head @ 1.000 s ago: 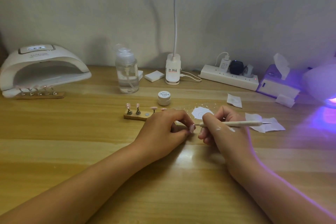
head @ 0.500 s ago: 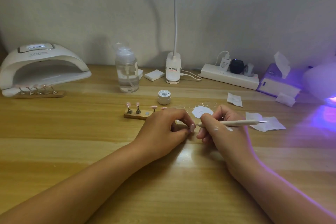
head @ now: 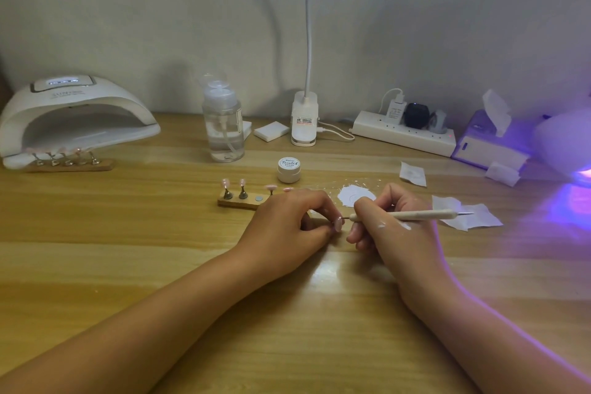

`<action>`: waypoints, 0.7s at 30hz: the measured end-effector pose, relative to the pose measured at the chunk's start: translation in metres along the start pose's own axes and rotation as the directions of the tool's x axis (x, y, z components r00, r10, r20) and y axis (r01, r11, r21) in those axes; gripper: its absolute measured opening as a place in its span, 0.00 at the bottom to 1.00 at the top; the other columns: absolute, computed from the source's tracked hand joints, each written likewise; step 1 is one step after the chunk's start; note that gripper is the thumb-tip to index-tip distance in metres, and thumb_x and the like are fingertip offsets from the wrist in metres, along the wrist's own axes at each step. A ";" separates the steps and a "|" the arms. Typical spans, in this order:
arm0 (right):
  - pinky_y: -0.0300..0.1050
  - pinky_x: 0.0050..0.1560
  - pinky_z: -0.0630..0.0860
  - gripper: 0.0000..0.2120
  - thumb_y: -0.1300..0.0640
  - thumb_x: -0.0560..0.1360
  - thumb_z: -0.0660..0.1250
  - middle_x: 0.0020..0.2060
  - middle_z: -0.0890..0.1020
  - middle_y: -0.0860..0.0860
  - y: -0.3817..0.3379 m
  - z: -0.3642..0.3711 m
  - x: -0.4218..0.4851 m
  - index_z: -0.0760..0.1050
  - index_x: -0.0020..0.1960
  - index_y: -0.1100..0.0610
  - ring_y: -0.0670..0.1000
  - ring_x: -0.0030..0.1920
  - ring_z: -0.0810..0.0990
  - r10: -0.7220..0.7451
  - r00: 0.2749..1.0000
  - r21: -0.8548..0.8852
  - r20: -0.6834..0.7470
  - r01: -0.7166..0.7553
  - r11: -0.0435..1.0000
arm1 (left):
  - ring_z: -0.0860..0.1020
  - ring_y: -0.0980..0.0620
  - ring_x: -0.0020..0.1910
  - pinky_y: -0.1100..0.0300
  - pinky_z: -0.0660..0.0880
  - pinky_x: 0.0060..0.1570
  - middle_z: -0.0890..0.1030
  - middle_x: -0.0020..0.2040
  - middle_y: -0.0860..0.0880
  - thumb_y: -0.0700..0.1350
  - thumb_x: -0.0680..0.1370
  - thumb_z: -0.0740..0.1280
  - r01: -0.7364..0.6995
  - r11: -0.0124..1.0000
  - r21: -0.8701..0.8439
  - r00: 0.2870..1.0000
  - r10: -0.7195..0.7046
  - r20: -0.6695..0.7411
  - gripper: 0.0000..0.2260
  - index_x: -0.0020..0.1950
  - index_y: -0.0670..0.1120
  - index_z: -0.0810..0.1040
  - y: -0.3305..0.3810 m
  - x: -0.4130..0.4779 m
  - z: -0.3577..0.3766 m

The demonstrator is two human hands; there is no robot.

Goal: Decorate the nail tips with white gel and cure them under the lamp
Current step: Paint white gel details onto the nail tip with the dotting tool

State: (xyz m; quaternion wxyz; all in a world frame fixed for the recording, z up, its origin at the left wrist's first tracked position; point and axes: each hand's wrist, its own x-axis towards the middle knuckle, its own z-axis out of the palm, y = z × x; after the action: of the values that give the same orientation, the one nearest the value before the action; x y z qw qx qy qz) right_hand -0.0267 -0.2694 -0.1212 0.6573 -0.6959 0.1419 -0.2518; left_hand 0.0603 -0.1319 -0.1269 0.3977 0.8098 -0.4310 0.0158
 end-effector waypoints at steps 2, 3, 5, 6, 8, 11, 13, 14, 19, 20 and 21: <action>0.33 0.25 0.70 0.09 0.64 0.69 0.66 0.25 0.81 0.58 0.000 0.000 0.000 0.68 0.34 0.57 0.46 0.23 0.75 -0.003 1.000 0.006 -0.001 0.003 1.000 | 0.74 0.60 0.30 0.70 0.64 0.33 0.77 0.36 0.70 0.41 0.73 0.71 0.001 1.000 -0.003 1.000 -0.001 -0.002 0.07 0.41 0.54 0.80 0.000 0.000 0.000; 0.33 0.25 0.70 0.10 0.64 0.69 0.66 0.25 0.81 0.58 -0.001 0.000 0.000 0.68 0.33 0.57 0.46 0.23 0.75 -0.003 1.000 0.008 0.000 0.003 1.000 | 0.75 0.59 0.30 0.70 0.64 0.33 0.77 0.37 0.70 0.41 0.73 0.71 0.001 1.000 -0.004 1.000 -0.001 -0.003 0.08 0.41 0.54 0.80 0.000 0.000 0.000; 0.34 0.24 0.70 0.12 0.66 0.70 0.67 0.25 0.81 0.59 0.000 0.000 0.000 0.67 0.33 0.57 0.47 0.23 0.75 0.000 1.000 0.008 0.001 0.000 1.000 | 0.75 0.58 0.31 0.70 0.64 0.33 0.77 0.37 0.70 0.41 0.73 0.71 0.002 1.000 -0.006 1.000 -0.002 -0.002 0.07 0.41 0.54 0.80 0.000 0.000 0.000; 0.34 0.24 0.70 0.12 0.67 0.71 0.67 0.25 0.81 0.59 0.000 0.000 0.000 0.67 0.33 0.57 0.47 0.23 0.75 0.001 1.000 0.004 0.002 -0.001 1.000 | 0.75 0.58 0.31 0.70 0.63 0.33 0.77 0.37 0.70 0.41 0.72 0.71 0.003 1.000 -0.006 1.000 -0.003 -0.002 0.07 0.41 0.54 0.80 0.000 0.000 0.000; 0.34 0.25 0.70 0.13 0.68 0.71 0.66 0.25 0.81 0.59 0.001 0.001 0.000 0.67 0.33 0.57 0.47 0.23 0.75 0.000 1.000 -0.003 0.005 0.000 1.000 | 0.75 0.58 0.31 0.70 0.64 0.33 0.77 0.37 0.70 0.41 0.73 0.71 0.004 1.000 -0.006 1.000 -0.004 -0.004 0.07 0.41 0.54 0.80 0.000 0.000 0.000; 0.34 0.25 0.71 0.12 0.67 0.71 0.66 0.25 0.81 0.59 0.001 -0.001 0.000 0.68 0.33 0.57 0.47 0.23 0.75 -0.008 1.000 0.002 0.004 0.008 1.000 | 0.76 0.57 0.32 0.70 0.65 0.33 0.77 0.38 0.70 0.42 0.73 0.72 0.006 1.000 -0.009 1.000 -0.006 0.000 0.08 0.40 0.56 0.80 0.000 0.000 0.000; 0.34 0.25 0.71 0.11 0.66 0.71 0.67 0.25 0.81 0.59 0.001 -0.001 0.000 0.68 0.34 0.57 0.47 0.23 0.76 -0.010 1.000 0.002 0.008 0.010 1.000 | 0.77 0.57 0.32 0.70 0.65 0.33 0.77 0.38 0.69 0.42 0.73 0.72 0.008 1.000 -0.010 1.000 -0.008 0.000 0.08 0.40 0.56 0.80 0.000 0.000 0.000; 0.34 0.25 0.71 0.11 0.66 0.71 0.67 0.25 0.81 0.59 0.001 -0.001 0.000 0.68 0.34 0.57 0.47 0.23 0.76 -0.010 1.000 -0.001 0.011 0.010 1.000 | 0.77 0.57 0.32 0.70 0.65 0.33 0.77 0.38 0.70 0.42 0.73 0.72 0.008 1.000 -0.008 1.000 -0.008 0.000 0.08 0.41 0.56 0.80 0.000 0.000 0.000; 0.34 0.25 0.70 0.12 0.68 0.72 0.66 0.25 0.81 0.59 0.001 0.000 0.000 0.68 0.34 0.58 0.47 0.23 0.76 -0.006 1.000 -0.007 0.002 0.006 1.000 | 0.77 0.57 0.32 0.70 0.64 0.33 0.77 0.37 0.70 0.43 0.73 0.72 0.010 1.000 -0.008 1.000 -0.010 0.002 0.07 0.41 0.56 0.80 0.000 0.000 0.000; 0.34 0.25 0.70 0.12 0.68 0.72 0.66 0.25 0.81 0.59 0.001 0.000 0.000 0.68 0.34 0.58 0.47 0.23 0.76 -0.006 1.000 -0.005 0.001 0.006 1.000 | 0.77 0.57 0.32 0.70 0.64 0.33 0.77 0.37 0.70 0.43 0.73 0.72 0.009 1.000 -0.011 1.000 -0.009 0.001 0.07 0.41 0.56 0.80 0.000 0.000 0.000; 0.34 0.24 0.70 0.12 0.68 0.72 0.66 0.25 0.81 0.59 0.001 0.000 0.000 0.68 0.34 0.58 0.47 0.23 0.75 -0.005 1.000 -0.003 0.000 0.005 1.000 | 0.77 0.57 0.32 0.70 0.64 0.33 0.77 0.37 0.70 0.43 0.73 0.72 0.008 1.000 -0.012 1.000 -0.008 0.000 0.08 0.41 0.56 0.80 0.001 0.000 0.000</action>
State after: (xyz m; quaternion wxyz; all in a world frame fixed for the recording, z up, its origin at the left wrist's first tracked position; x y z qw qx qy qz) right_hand -0.0270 -0.2694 -0.1218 0.6556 -0.6973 0.1404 -0.2535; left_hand 0.0599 -0.1320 -0.1264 0.4026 0.8092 -0.4278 0.0115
